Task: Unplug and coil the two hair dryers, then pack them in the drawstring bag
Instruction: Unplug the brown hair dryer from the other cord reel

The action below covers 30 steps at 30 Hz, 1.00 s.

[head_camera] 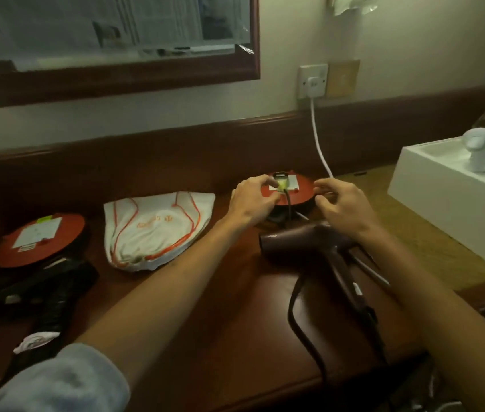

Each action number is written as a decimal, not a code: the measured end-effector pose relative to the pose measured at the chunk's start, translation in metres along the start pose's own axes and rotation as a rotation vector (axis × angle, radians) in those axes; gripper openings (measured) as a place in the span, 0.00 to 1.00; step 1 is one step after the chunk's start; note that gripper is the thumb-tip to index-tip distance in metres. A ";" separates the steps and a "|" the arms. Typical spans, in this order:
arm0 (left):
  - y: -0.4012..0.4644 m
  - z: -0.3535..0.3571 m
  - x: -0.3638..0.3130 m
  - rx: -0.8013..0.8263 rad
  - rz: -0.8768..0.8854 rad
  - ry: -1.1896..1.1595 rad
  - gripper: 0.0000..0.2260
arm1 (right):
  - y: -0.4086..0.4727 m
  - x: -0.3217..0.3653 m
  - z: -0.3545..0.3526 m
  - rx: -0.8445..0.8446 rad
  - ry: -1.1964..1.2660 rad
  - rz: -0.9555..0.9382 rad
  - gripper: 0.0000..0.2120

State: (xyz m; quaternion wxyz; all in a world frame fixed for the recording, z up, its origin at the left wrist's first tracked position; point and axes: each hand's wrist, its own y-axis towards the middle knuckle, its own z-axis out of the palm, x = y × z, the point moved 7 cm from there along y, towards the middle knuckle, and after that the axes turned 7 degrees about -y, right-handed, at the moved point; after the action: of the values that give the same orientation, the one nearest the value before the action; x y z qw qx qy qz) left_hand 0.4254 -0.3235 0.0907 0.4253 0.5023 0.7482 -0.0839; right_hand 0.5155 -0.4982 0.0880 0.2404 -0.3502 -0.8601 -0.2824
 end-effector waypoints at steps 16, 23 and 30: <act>0.109 0.087 0.118 0.279 -0.038 0.068 0.34 | 0.148 -0.070 0.096 0.294 -0.160 0.067 0.22; 0.109 0.089 0.125 0.250 0.066 0.121 0.36 | 0.167 -0.092 0.119 0.400 -0.507 0.035 0.23; 0.107 0.095 0.125 0.310 0.037 0.114 0.37 | 0.179 -0.084 0.112 0.422 -0.474 0.070 0.22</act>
State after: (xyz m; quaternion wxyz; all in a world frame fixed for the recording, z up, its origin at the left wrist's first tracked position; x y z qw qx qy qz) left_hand 0.5491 -0.2391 -0.0264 0.3010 0.5797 0.7397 -0.1618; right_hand 0.6766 -0.3579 0.0126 0.1101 -0.3782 -0.9192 0.0000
